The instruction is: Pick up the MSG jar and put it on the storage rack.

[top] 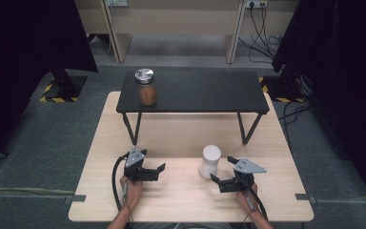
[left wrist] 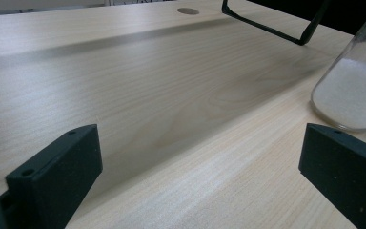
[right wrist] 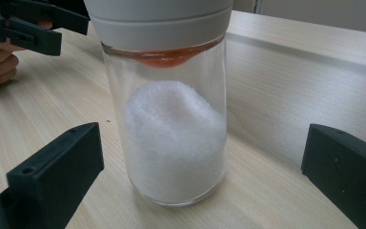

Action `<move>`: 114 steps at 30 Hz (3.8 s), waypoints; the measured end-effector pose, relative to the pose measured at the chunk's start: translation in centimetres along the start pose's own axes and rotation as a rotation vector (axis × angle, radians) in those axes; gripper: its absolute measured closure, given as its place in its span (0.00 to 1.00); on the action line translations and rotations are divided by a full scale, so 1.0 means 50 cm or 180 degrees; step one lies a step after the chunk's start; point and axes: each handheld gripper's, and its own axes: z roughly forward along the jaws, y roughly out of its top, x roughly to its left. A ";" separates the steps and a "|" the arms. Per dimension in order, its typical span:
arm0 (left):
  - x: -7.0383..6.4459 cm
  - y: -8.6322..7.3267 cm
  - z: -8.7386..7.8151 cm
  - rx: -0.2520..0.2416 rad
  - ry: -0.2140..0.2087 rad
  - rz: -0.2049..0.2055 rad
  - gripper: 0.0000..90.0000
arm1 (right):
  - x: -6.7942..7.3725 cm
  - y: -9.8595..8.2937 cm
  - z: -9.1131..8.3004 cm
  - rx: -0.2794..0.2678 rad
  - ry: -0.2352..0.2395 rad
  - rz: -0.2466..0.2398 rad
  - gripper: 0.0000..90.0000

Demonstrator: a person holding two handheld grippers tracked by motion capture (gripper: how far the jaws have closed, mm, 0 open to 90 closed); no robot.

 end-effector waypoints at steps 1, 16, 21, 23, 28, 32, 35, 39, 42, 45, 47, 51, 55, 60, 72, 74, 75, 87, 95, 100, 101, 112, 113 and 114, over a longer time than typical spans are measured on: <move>0.000 0.000 0.000 0.0000 0.0000 0.0000 0.00 | 0.000 0.000 0.000 0.0000 0.0000 0.0000 0.01; 0.000 0.001 0.001 0.0005 -0.0001 0.0001 0.00 | -0.002 -0.003 -0.001 -0.0033 0.0038 -0.0028 0.00; 0.000 0.001 0.002 0.0005 -0.0003 0.0003 0.00 | -0.002 -0.004 -0.001 -0.0046 0.0034 -0.0007 0.00; 0.000 0.001 0.002 0.0003 -0.0005 0.0002 0.00 | -0.002 -0.004 -0.001 -0.0046 0.0035 -0.0018 0.00; 0.001 0.001 0.003 0.0000 -0.0006 -0.0002 0.00 | -0.003 -0.005 -0.002 -0.0058 0.0055 -0.0015 0.00; 0.001 0.002 0.003 0.0004 -0.0004 -0.0001 0.00 | -0.003 -0.004 0.000 -0.0055 0.0055 -0.0040 0.01; 0.001 0.002 0.004 0.0006 -0.0004 0.0002 0.00 | 0.001 -0.005 0.001 -0.0067 0.0040 -0.0062 0.01; 0.002 0.002 0.004 0.0003 0.0002 -0.0009 0.00 | 0.011 -0.003 0.005 -0.0075 -0.0005 -0.0118 0.01; 0.002 0.002 0.004 0.0005 0.0005 -0.0007 0.00 | 0.015 0.002 0.006 -0.0051 -0.0045 -0.0127 0.01; 0.002 0.002 0.005 0.0007 0.0007 -0.0007 0.00 | 0.018 0.004 0.002 -0.0091 -0.0042 -0.0099 0.01; 0.002 0.003 0.005 0.0008 0.0007 -0.0008 0.00 | 0.019 0.007 0.000 -0.0103 -0.0032 -0.0080 0.01; 0.002 0.003 0.004 0.0011 0.0010 -0.0008 0.00 | 0.023 0.012 -0.002 -0.0127 -0.0022 -0.0028 0.01; 0.002 0.003 0.005 0.0013 0.0007 -0.0008 0.00 | 0.025 0.014 -0.003 -0.0172 0.0032 -0.0062 0.01; 0.002 0.003 0.005 0.0018 0.0010 -0.0010 0.00 | 0.034 0.022 -0.004 -0.0190 0.0063 -0.0064 0.01; 0.002 0.003 0.005 0.0021 0.0005 -0.0011 0.00 | 0.047 0.046 0.014 -0.0194 -0.0027 -0.0101 0.06; 0.002 0.004 0.005 0.0023 0.0005 -0.0010 0.00 | 0.047 0.050 0.018 -0.0198 -0.0034 -0.0116 0.08; 0.002 0.003 0.005 0.0023 0.0006 -0.0009 0.00 | 0.048 0.050 0.019 -0.0208 -0.0038 -0.0116 0.08; 0.002 0.003 0.004 0.0020 0.0001 -0.0008 0.00 | 0.057 0.055 0.044 -0.0200 -0.0126 -0.0119 0.20; 0.002 0.003 0.004 0.0018 -0.0003 -0.0010 0.00 | 0.060 0.050 0.050 -0.0278 -0.0148 -0.0140 0.33; 0.002 0.003 0.004 0.0016 -0.0003 -0.0012 0.00 | 0.060 0.048 0.051 -0.0304 -0.0161 -0.0121 0.38; 0.002 0.003 0.004 0.0019 -0.0001 -0.0011 0.00 | 0.062 0.048 0.051 -0.0305 -0.0173 -0.0130 0.38; 0.002 0.003 0.004 0.0015 -0.0003 -0.0011 0.00 | 0.068 0.059 0.047 -0.0245 -0.0211 -0.0114 0.39; 0.002 0.003 0.004 0.0016 -0.0001 -0.0011 0.00 | 0.068 0.059 0.047 -0.0242 -0.0217 -0.0114 0.39; 0.002 0.003 0.004 0.0016 -0.0002 -0.0011 0.00 | 0.068 0.060 0.046 -0.0243 -0.0219 -0.0107 0.39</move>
